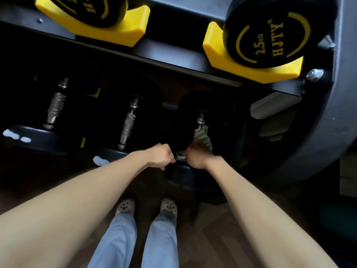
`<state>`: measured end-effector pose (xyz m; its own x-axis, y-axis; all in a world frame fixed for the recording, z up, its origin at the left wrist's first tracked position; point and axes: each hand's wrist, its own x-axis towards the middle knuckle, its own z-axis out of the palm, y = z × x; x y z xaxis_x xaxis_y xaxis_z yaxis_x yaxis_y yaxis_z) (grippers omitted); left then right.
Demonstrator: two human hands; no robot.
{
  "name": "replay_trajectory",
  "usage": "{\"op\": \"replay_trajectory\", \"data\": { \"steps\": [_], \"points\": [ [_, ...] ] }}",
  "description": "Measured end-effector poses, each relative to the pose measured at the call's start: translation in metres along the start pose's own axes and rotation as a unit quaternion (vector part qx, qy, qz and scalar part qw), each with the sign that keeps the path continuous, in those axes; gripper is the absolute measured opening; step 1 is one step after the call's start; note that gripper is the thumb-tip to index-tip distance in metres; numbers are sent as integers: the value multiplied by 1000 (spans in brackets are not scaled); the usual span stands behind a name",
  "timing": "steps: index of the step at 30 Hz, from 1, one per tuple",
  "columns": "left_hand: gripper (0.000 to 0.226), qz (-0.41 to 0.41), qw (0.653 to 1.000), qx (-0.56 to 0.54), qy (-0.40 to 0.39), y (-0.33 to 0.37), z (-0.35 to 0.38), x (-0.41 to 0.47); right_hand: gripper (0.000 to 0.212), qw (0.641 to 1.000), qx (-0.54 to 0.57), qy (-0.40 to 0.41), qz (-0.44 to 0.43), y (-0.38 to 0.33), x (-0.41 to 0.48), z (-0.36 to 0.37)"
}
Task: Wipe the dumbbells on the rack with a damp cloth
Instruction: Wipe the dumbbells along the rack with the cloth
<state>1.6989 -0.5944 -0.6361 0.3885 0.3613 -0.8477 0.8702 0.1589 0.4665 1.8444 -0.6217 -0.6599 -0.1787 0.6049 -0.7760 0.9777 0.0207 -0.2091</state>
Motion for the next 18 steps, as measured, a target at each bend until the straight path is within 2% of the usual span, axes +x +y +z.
{"op": "replay_trajectory", "data": {
  "steps": [4,7,11,15,18],
  "points": [
    [48,-6,999,31,-28,-1,1,-5,42,987,155,-33,32,9,-17,2],
    [54,-21,996,45,-68,0,-2,-10,39,968,248,-27,39,12,-37,-5],
    [61,-28,993,67,-90,2,-1,-14,34,955,288,-35,63,15,-52,-11],
    [64,-22,994,83,-71,1,2,-19,29,929,359,-23,82,19,-59,-23],
    [65,-24,996,58,-56,1,5,-30,52,928,358,-46,94,26,-73,-31]
  ]
}}
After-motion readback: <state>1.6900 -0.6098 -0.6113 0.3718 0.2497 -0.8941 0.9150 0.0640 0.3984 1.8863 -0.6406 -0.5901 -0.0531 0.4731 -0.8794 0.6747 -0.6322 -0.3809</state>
